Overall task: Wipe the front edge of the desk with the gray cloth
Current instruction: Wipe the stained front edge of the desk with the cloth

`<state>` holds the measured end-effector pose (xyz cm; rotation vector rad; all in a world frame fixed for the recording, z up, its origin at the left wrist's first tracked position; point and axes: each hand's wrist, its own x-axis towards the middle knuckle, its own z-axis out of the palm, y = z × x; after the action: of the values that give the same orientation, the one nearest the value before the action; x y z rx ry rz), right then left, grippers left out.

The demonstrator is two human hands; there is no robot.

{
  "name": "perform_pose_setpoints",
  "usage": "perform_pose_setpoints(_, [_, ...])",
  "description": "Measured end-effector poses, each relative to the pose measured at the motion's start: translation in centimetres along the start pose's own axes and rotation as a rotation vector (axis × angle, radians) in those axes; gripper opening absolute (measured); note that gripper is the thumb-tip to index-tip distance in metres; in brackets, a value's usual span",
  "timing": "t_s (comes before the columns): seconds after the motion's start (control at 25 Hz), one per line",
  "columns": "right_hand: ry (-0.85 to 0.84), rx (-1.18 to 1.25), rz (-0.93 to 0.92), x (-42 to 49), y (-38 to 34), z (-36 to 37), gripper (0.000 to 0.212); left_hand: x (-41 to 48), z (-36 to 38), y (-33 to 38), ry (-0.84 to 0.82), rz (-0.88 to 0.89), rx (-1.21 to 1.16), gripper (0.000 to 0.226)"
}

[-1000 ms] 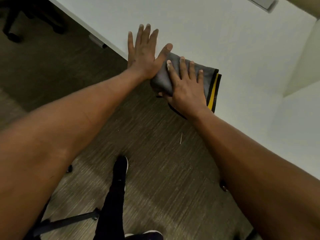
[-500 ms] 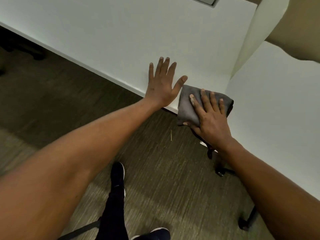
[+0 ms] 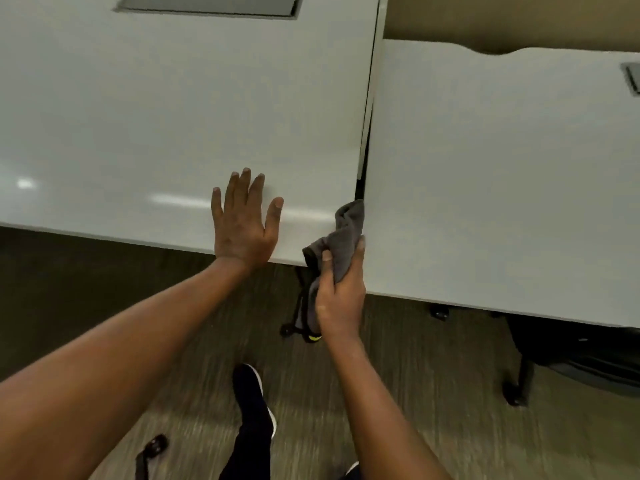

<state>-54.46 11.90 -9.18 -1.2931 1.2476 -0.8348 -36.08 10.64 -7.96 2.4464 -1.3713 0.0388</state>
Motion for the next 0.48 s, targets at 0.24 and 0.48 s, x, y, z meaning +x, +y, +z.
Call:
perform_pose_setpoints(0.24, [0.033, -0.052, 0.204, 2.8, -2.0, -0.3, 0.021, 0.1, 0.2, 0.2, 0.009, 0.008, -0.017, 0.066])
perform_pose_setpoints(0.48, [-0.028, -0.288, 0.195, 13.7, -6.0, 0.4, 0.050, 0.4, 0.7, -0.3, 0.014, 0.022, 0.009, 0.065])
